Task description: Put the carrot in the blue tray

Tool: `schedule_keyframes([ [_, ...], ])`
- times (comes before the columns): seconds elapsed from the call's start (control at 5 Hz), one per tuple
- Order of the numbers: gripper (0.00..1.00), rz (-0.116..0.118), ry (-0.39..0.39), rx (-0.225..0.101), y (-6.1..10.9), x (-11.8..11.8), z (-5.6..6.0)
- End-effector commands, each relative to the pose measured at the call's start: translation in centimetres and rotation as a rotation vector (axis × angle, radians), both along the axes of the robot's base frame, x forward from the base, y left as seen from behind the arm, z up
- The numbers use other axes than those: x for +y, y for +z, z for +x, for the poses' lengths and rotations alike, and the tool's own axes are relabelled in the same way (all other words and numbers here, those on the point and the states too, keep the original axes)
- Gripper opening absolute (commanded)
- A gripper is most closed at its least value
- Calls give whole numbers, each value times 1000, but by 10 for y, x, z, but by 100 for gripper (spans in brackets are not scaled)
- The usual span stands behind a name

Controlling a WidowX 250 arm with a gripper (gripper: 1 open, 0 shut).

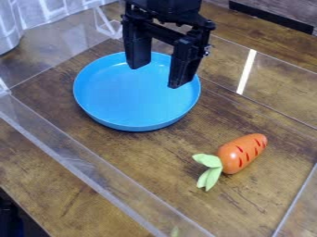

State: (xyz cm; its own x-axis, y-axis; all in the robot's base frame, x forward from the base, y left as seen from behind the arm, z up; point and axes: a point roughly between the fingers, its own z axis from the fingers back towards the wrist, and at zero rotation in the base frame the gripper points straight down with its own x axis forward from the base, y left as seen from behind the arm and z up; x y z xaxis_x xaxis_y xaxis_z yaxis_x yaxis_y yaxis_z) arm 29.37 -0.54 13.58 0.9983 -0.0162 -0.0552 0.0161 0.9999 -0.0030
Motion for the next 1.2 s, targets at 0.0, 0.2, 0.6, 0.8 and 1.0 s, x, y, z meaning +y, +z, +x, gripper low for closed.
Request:
schedule_keyframes([
  [0.0,100,-2,-9,10,-6,-3,0],
  [0.2,100,-8,-42,8,-16,-12,3],
  [0.6,100,-18,-122,-39,-37,-42,10],
  [0.8,100,-9,-116,-64,-51,-54,21],
  [1.0,100,-7,-117,-72,-62,-62,25],
])
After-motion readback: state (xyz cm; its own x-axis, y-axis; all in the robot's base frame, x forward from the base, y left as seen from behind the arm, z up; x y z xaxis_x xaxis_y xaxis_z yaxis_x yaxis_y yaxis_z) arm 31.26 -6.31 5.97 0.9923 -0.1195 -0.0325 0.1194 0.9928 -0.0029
